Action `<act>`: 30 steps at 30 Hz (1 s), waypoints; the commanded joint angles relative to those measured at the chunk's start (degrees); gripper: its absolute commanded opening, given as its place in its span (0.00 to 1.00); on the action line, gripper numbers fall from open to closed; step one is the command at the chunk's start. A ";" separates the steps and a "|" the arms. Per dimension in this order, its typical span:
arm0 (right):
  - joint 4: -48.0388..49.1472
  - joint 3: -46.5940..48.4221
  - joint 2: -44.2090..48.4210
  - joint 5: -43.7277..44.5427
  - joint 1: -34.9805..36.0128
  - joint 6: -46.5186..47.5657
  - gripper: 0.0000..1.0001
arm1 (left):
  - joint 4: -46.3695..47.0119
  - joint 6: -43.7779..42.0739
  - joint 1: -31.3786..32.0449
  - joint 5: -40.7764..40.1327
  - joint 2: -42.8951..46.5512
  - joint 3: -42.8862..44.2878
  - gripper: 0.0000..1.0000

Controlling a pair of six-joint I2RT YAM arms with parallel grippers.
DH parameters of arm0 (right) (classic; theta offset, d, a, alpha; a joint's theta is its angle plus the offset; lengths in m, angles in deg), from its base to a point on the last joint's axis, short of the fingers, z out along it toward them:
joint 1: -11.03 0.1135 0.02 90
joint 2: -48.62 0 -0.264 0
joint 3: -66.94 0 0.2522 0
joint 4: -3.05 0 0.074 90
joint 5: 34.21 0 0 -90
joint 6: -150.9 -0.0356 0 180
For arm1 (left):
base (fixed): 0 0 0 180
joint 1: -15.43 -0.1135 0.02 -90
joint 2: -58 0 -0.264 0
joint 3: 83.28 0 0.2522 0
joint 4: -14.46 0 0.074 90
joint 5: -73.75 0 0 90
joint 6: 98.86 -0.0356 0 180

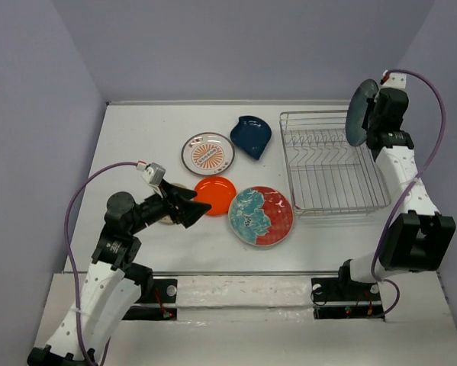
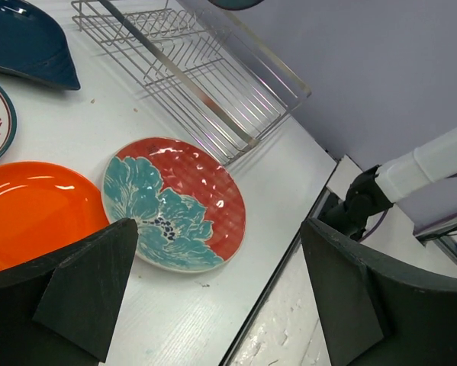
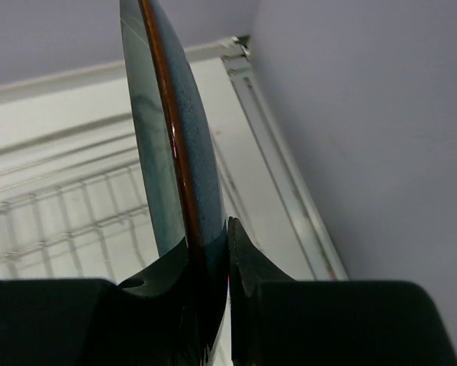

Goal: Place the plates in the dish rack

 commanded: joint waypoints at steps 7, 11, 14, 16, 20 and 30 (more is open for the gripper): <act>4.41 4.86 -1.23 -7.54 -8.47 12.82 0.07 | -1.34 -1.80 4.59 -1.99 0.93 2.44 0.99; 2.74 6.00 -2.99 -8.85 -9.60 13.79 0.07 | -1.51 -1.72 5.20 -2.08 0.67 2.44 0.99; 1.95 6.09 -4.31 -10.87 -9.61 13.00 0.07 | -1.51 -1.72 5.20 -2.08 0.49 2.44 0.99; 1.68 5.30 -5.27 -12.54 -10.14 12.39 0.07 | -1.51 -1.72 5.11 -2.16 0.41 2.44 0.99; 1.68 3.37 -6.24 -15.00 -10.14 10.80 0.07 | -1.78 -1.72 5.20 -2.78 0.14 2.44 0.99; 1.33 0.37 -8.79 -16.32 -10.14 5.98 0.58 | -4.41 -0.14 3.80 -9.46 -2.31 2.53 0.99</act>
